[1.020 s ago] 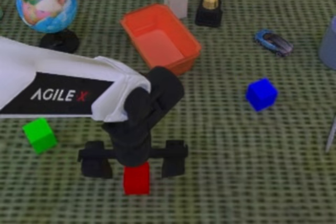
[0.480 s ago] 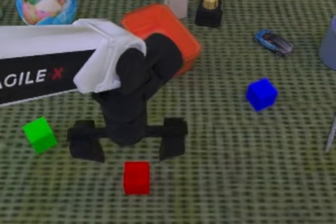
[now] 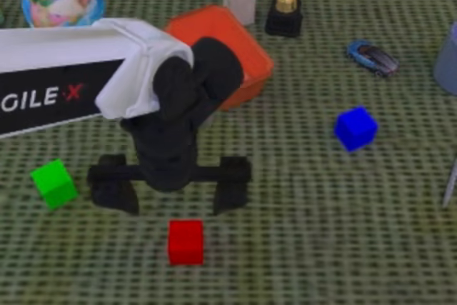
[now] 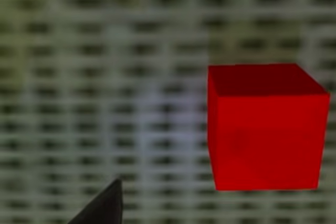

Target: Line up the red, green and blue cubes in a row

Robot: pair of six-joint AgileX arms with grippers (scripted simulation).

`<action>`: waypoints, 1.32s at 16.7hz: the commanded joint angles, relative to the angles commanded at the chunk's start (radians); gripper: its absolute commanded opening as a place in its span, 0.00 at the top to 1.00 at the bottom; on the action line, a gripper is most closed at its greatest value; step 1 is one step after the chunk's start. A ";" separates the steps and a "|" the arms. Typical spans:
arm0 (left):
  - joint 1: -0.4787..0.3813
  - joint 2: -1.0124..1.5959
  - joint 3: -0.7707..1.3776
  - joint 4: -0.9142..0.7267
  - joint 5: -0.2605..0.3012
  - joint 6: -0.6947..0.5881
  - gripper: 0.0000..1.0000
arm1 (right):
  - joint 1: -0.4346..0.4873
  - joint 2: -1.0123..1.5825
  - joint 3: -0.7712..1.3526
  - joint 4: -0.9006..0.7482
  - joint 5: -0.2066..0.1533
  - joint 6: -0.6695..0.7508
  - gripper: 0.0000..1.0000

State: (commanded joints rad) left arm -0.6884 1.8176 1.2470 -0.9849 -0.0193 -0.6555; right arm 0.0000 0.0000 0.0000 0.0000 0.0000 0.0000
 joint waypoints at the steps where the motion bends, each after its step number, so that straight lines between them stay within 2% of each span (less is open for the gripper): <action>1: 0.016 0.008 0.007 -0.002 0.000 0.042 0.00 | 0.000 0.000 0.000 0.000 0.000 0.000 0.00; 6: 0.149 0.051 0.035 -0.014 0.005 0.381 0.00 | 0.000 0.000 0.000 0.000 0.000 0.000 0.00; 13: 0.401 0.096 0.040 -0.024 0.015 1.071 0.00 | 0.000 0.000 0.000 0.000 0.000 0.000 0.00; 16: 0.501 0.093 0.040 -0.014 0.017 1.327 0.00 | 0.000 0.000 0.000 0.000 0.000 0.000 0.00; 19: 0.578 0.077 0.037 0.003 0.019 1.490 0.00 | 0.000 0.000 0.000 0.000 0.000 0.000 0.00; 22: 0.614 0.064 0.035 0.014 0.020 1.556 0.00 | 0.000 0.000 0.000 0.000 0.000 0.000 0.00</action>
State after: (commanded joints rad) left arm -0.0746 1.8821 1.2819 -0.9712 0.0007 0.9009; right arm 0.0000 0.0000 0.0000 0.0000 0.0000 0.0000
